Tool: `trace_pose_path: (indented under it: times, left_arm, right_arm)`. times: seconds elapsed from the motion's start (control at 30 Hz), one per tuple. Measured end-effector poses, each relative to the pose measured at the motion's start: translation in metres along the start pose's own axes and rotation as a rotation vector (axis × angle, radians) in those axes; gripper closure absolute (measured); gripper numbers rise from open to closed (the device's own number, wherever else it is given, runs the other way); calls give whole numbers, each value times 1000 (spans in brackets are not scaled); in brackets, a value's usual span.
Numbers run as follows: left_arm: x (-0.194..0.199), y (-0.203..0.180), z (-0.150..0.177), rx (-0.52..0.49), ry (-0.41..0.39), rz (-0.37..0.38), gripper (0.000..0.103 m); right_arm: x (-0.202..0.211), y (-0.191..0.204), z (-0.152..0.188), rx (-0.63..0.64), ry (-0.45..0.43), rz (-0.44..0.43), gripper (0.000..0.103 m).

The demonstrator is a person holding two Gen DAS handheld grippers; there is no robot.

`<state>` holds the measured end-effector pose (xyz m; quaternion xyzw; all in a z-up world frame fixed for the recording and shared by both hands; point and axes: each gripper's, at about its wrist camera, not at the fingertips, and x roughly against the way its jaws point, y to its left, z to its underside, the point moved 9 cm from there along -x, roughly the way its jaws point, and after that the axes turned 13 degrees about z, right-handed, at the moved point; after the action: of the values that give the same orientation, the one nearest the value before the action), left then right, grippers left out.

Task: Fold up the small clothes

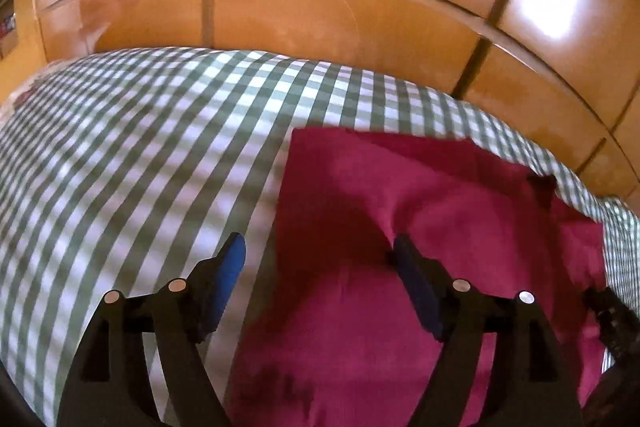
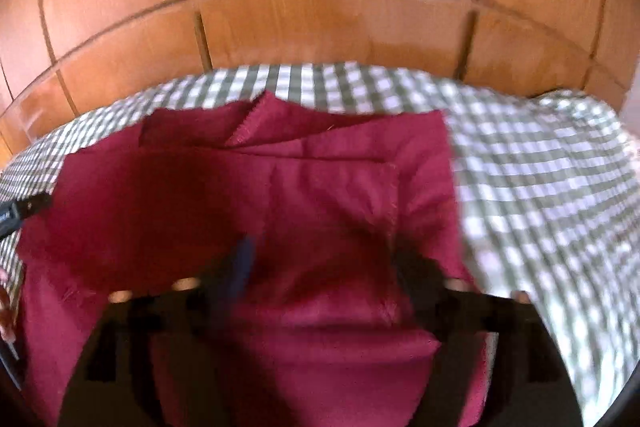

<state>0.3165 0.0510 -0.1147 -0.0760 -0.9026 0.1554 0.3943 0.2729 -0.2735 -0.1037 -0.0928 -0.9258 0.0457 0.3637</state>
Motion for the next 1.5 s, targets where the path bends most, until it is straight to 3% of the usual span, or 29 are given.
trace_pose_path:
  times: [0.17, 0.43, 0.57, 0.87, 1.2, 1.37, 1.5]
  left_arm:
    - [38, -3, 49, -61, 40, -12, 28]
    - [89, 13, 130, -71, 111, -95, 28]
    - [107, 18, 146, -94, 115, -128, 28]
    - [133, 23, 167, -75, 115, -114, 28]
    - [164, 41, 191, -63, 143, -28, 28]
    - [176, 42, 213, -41, 193, 92, 28]
    - [182, 36, 231, -19, 238, 176, 29]
  right_arm:
    - [58, -18, 47, 29, 29, -68, 12]
    - [81, -36, 110, 19, 89, -101, 11]
    - [76, -33, 121, 48, 108, -84, 11]
    - [84, -40, 129, 58, 113, -99, 10]
    - [104, -91, 156, -69, 207, -199, 12]
    - [134, -108, 189, -81, 270, -261, 22]
    - [156, -105, 224, -68, 336, -286, 42]
